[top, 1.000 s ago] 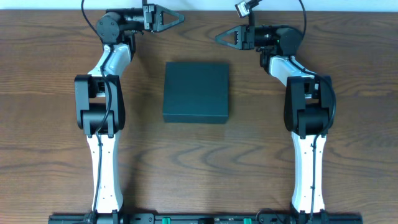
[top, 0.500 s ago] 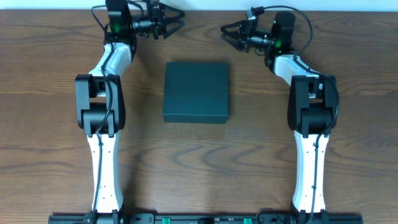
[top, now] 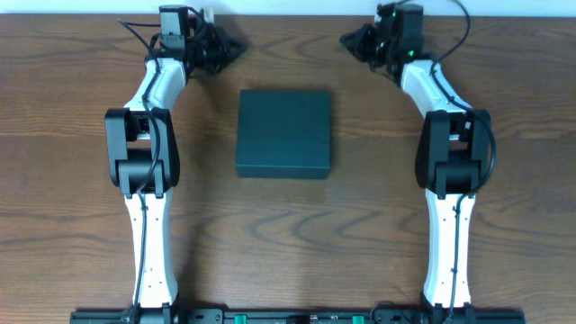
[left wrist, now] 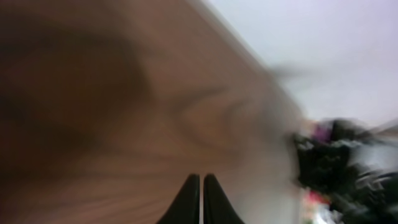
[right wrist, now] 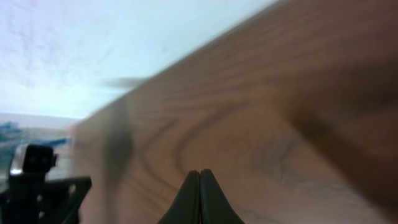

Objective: Pack container

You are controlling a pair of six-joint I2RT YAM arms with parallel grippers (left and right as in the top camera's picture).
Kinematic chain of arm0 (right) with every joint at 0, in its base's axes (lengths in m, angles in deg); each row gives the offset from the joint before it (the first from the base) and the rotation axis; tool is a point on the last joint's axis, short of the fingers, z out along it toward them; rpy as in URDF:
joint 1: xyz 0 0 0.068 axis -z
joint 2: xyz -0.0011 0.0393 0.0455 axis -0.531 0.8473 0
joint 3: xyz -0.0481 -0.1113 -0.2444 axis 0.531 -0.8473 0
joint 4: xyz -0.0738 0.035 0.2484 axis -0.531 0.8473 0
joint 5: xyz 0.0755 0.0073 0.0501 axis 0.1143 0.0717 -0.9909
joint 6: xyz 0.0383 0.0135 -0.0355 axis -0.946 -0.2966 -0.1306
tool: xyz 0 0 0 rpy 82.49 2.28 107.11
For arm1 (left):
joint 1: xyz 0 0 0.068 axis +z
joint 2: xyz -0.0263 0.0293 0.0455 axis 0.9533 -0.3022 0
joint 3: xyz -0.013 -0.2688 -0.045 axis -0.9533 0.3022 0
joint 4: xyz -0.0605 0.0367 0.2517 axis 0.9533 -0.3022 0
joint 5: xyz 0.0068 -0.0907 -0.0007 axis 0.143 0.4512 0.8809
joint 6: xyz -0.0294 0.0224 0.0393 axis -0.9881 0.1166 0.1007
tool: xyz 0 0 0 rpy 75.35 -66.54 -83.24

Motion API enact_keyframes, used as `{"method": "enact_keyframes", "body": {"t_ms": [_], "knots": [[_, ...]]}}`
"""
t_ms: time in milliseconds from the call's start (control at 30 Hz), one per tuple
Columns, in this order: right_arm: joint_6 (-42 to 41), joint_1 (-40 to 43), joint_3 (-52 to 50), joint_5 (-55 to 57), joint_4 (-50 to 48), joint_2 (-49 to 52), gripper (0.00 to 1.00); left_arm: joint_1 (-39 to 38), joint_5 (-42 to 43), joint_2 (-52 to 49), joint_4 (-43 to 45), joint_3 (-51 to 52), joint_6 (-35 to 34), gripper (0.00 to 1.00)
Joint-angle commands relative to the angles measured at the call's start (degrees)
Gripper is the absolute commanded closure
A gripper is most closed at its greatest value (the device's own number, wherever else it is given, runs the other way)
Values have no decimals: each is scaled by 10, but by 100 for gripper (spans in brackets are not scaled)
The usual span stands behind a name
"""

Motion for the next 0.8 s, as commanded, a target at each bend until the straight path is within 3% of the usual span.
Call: {"method": "enact_keyframes", "body": {"t_ms": [0, 133, 300, 500, 633, 767], "knots": [[127, 2, 86, 67, 52, 0, 98, -15, -117, 27, -103, -93, 189, 94], [165, 4, 197, 82, 172, 0, 98, -33, -186, 66, -268, -197, 290, 95], [234, -1, 331, 106, 348, -21, 98, -42, -189, 156, -428, -246, 368, 94], [291, -4, 352, 138, 486, -122, 98, -76, -284, 286, -590, -246, 448, 94], [325, -23, 352, 193, 589, -210, 98, -123, -285, 376, -634, -246, 476, 94], [337, -52, 352, 233, 617, -269, 98, -159, -289, 452, -677, -246, 482, 94]]}}
